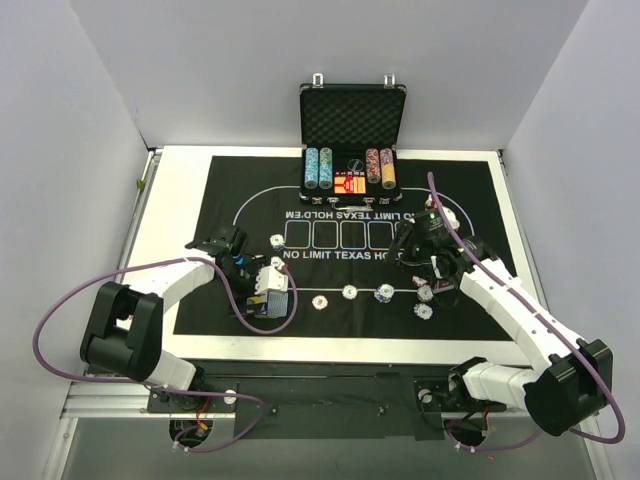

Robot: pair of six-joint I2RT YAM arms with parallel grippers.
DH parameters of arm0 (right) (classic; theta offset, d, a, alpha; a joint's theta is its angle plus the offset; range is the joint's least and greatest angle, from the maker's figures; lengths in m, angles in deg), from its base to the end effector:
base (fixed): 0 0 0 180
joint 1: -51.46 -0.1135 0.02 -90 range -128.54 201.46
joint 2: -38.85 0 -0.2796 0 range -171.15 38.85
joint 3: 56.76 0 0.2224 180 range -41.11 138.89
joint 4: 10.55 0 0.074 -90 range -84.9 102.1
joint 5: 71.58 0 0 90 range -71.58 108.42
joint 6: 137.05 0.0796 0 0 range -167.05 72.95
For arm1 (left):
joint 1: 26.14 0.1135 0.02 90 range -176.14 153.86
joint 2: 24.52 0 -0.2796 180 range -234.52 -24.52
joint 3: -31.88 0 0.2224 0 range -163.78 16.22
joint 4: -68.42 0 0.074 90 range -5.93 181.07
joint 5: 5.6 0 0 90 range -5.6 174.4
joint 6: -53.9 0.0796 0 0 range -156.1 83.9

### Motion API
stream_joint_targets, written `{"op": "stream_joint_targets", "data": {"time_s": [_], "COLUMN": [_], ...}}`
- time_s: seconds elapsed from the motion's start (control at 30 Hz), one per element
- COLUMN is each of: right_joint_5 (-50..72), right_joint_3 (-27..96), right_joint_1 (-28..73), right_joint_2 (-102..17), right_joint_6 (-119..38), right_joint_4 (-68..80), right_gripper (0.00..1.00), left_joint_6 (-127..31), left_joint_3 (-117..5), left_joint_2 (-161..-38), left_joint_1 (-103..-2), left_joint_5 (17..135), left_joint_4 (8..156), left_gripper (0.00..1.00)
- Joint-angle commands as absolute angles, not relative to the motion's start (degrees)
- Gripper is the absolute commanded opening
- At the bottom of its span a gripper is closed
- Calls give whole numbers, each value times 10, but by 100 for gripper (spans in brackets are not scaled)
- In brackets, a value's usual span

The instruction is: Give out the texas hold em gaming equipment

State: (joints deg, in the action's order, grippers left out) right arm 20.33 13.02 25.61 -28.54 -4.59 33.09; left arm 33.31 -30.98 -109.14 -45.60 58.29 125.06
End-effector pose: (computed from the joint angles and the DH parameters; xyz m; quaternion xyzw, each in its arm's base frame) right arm 0.2263 0.1067 0.2796 0.1384 0.9002 0.2191 0.3500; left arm 0.2048 -0.1095 0.1669 0.6948 0.6760 -0.1622 0.1841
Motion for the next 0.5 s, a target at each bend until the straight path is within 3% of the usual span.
{"op": "stream_joint_targets", "data": {"time_s": [0.0,0.47], "right_joint_5": [199,197], "right_joint_3": [142,144], "right_joint_1": [260,259], "right_joint_2": [-290,-290], "right_joint_6": [-52,-55], "right_joint_4": [331,332], "right_gripper": [69,68], "left_joint_6": [332,360], "left_joint_3": [-333,-305], "left_joint_2": [-1083,-1112], "left_joint_1": [-457,-457], "left_joint_5": [572,586], "left_joint_4": [1269,1241], "left_gripper": [97,97]}}
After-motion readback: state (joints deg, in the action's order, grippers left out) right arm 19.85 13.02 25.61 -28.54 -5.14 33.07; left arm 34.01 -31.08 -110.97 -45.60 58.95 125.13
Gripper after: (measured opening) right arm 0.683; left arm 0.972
